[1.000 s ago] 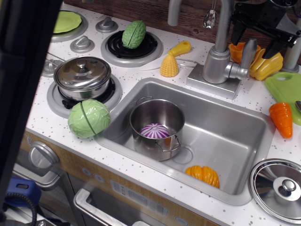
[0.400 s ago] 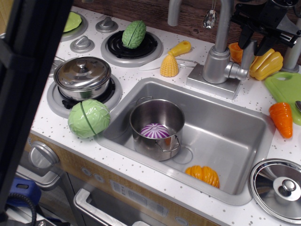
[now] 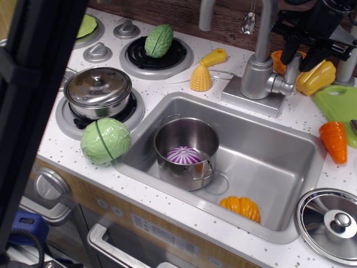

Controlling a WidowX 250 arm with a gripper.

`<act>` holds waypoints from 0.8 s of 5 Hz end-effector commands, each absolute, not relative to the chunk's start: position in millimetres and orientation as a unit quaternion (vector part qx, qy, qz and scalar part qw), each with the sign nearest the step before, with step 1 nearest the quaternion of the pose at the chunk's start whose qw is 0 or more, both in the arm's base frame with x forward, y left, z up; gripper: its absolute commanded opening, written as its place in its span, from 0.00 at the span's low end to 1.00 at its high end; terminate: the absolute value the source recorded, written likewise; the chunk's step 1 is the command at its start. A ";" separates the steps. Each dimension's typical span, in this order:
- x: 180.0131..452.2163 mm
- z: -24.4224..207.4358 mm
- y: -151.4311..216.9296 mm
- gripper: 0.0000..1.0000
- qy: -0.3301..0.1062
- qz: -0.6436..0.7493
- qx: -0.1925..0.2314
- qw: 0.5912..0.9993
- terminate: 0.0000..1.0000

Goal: Turn lever vertical to front

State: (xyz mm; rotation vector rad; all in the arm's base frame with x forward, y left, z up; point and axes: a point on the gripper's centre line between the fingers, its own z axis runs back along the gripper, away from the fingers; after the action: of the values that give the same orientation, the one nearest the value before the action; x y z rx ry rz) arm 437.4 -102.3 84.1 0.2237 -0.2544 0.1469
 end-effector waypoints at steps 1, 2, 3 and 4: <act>432.2 108.1 -112.5 0.00 -0.132 0.075 0.085 0.985 0.00; 426.3 102.3 -114.6 0.00 -0.105 0.079 0.070 0.989 0.00; 418.6 98.2 -120.2 0.00 -0.098 0.085 0.066 0.989 0.00; 415.0 87.4 -120.0 0.00 -0.106 0.085 0.062 0.989 0.00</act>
State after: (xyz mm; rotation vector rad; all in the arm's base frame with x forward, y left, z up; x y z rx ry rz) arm 414.5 -104.0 68.8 0.1505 -0.1823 0.1926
